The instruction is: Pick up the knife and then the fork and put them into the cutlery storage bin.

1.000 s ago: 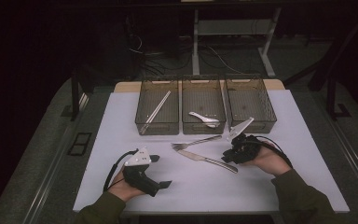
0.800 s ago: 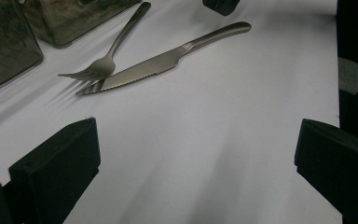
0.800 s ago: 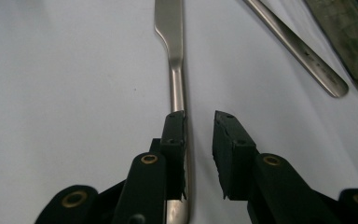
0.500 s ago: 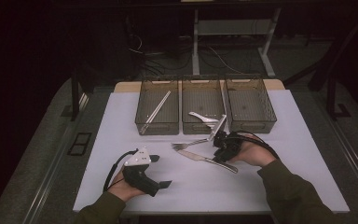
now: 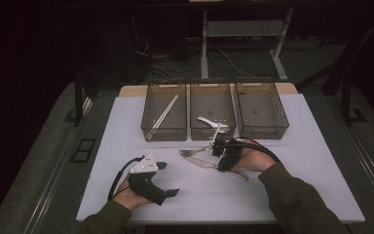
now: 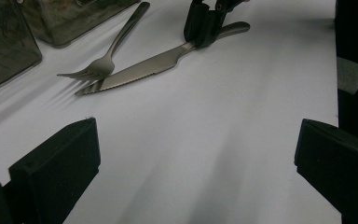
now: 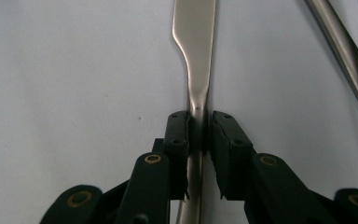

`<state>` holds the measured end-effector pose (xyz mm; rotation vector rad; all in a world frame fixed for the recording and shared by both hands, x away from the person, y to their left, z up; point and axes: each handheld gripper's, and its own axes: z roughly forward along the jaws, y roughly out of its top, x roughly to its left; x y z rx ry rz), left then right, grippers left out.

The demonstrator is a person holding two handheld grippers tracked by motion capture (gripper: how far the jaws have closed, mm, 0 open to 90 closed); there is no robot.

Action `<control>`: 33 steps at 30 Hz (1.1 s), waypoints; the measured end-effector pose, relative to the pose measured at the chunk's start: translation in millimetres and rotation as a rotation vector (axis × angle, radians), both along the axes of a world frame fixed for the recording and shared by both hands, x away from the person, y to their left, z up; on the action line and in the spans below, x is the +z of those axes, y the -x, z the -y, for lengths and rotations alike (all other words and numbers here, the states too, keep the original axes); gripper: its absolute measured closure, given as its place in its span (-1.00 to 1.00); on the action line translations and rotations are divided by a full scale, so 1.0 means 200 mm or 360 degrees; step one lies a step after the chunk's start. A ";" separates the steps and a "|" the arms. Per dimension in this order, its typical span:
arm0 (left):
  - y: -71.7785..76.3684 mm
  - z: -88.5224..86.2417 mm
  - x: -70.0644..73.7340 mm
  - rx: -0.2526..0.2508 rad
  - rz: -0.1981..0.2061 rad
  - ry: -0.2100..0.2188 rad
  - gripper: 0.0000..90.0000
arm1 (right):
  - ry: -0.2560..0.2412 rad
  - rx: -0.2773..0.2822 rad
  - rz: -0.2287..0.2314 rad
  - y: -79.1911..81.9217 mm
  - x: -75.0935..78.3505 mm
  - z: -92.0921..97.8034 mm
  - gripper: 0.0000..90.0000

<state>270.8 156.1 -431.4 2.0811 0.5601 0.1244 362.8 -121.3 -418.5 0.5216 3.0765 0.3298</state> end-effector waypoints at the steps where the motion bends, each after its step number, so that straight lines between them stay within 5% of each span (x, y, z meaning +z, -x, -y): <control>1: 0.00 0.00 0.00 0.0000 0.0000 -0.0001 -1.00 | 0.0016 0.0004 0.0001 0.00 0.00 -0.01 0.69; 10: 0.00 0.00 0.00 -0.0002 0.0002 -0.0005 -1.00 | 0.0120 0.0033 0.0023 0.01 0.00 -0.05 0.76; 14: 0.00 0.00 0.00 -0.0002 0.0005 -0.0003 -1.00 | 0.0105 0.0037 0.0031 0.01 0.00 -0.04 0.76; 33: 0.00 -0.01 0.00 0.0021 0.0012 -0.0003 -1.00 | -0.0250 0.0005 0.0072 0.11 0.05 0.15 0.77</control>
